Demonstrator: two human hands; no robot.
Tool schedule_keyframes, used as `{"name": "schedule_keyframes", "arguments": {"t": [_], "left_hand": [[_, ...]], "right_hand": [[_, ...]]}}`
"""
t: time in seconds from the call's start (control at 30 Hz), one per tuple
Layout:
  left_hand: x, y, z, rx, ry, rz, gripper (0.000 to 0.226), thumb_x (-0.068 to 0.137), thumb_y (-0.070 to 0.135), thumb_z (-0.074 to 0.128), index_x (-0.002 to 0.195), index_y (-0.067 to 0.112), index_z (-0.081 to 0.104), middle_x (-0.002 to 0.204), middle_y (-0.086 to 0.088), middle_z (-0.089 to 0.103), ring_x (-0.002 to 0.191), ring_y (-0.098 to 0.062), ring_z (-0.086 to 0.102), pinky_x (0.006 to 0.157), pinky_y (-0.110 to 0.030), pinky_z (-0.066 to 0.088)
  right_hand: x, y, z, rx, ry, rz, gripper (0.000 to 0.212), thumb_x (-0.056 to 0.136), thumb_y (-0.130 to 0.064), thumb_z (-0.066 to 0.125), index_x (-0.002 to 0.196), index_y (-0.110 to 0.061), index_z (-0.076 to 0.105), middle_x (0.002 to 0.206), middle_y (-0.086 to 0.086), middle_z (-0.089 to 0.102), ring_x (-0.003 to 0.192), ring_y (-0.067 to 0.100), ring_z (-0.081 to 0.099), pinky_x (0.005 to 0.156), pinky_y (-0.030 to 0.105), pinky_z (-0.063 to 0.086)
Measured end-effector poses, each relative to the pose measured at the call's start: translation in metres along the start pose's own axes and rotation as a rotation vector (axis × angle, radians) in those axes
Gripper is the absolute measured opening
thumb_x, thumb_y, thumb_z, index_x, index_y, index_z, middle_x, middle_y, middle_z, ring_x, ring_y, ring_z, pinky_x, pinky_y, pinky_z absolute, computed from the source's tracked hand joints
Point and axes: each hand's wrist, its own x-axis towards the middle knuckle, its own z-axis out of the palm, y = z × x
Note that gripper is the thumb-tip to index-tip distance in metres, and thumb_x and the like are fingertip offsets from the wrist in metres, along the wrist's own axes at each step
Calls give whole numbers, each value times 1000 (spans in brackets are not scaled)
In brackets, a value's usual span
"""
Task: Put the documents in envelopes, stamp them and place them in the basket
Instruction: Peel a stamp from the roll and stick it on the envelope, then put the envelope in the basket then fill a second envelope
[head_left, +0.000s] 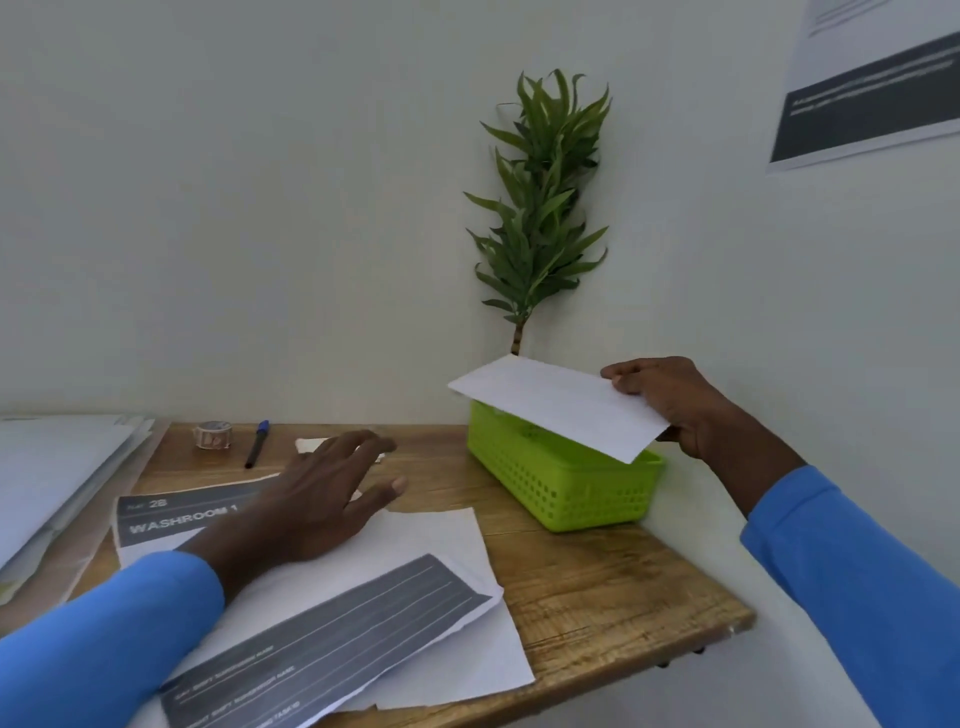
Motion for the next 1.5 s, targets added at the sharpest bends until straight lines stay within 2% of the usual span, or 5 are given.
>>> {"name": "schedule_keyframes", "arguments": {"t": [0.47,0.8,1.0,1.23,1.5], "left_hand": [[0,-2,-1,-1,-136,-25,99,73,96,2,145,40,40,157,14,38,141,-10,39,113,-36,35],[0,0,-3,2,-166,-50,107,65,100,-6,132,42,53,154,12,42,142,-10,38,113,-37,35],[0,5,-22,108,-160,-98,98,74,94,-1,136,41,52,152,14,47,138,-12,42,112,-44,31],[-4,-13,-55,358,-208,-270,72,90,80,29,142,35,48,148,2,52,131,-21,50,103,-44,42],[-5,-41,-73,378,-247,-406,58,84,71,50,130,36,58,124,8,67,111,-20,61,93,-39,47]], "right_hand": [[26,25,12,-489,110,135,7,82,-10,56,78,-6,51,84,13,56,56,23,53,48,26,40],[15,44,44,-1053,141,53,41,85,-37,56,121,-19,57,126,7,61,118,31,56,96,40,41],[4,23,67,-894,385,-562,27,94,-42,52,103,-26,71,109,2,63,109,27,55,92,44,38],[-47,-3,152,-380,-246,-801,15,87,-31,63,96,-26,74,83,-13,70,76,5,66,76,35,57],[-44,27,236,-535,-782,-752,50,75,-61,79,113,-31,69,105,-11,61,88,6,60,78,27,54]]}}
